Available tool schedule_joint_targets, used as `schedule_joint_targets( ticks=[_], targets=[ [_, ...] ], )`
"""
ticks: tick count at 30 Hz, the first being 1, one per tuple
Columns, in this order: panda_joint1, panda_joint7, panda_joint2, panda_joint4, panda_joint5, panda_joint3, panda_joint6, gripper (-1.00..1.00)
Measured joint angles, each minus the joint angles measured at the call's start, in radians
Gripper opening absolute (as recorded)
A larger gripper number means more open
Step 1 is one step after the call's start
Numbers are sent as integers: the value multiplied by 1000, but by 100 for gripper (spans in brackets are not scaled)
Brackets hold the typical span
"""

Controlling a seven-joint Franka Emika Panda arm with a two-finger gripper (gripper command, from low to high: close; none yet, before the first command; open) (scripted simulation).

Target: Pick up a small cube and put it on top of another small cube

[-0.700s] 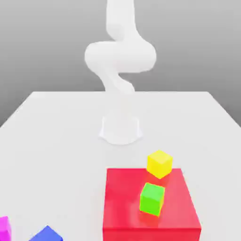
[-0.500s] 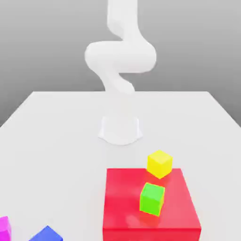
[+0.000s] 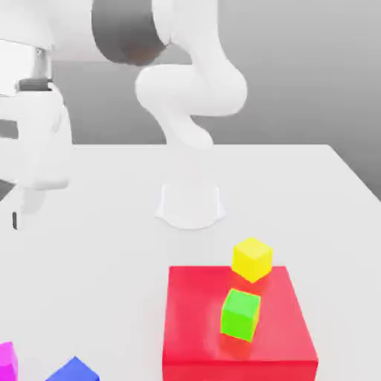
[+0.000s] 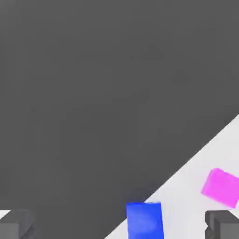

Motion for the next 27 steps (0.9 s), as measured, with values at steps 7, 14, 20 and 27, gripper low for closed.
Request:
schedule_joint_targets(
  ticks=[7,14,20,27],
  targets=[
    [-56,88,257,31,59,-41,58,0],
    [-120,106,513,77,129,-24,179,0],
    [-125,102,534,82,134,-18,197,-100],
    [-86,105,383,43,83,-39,86,-100]
  ],
)
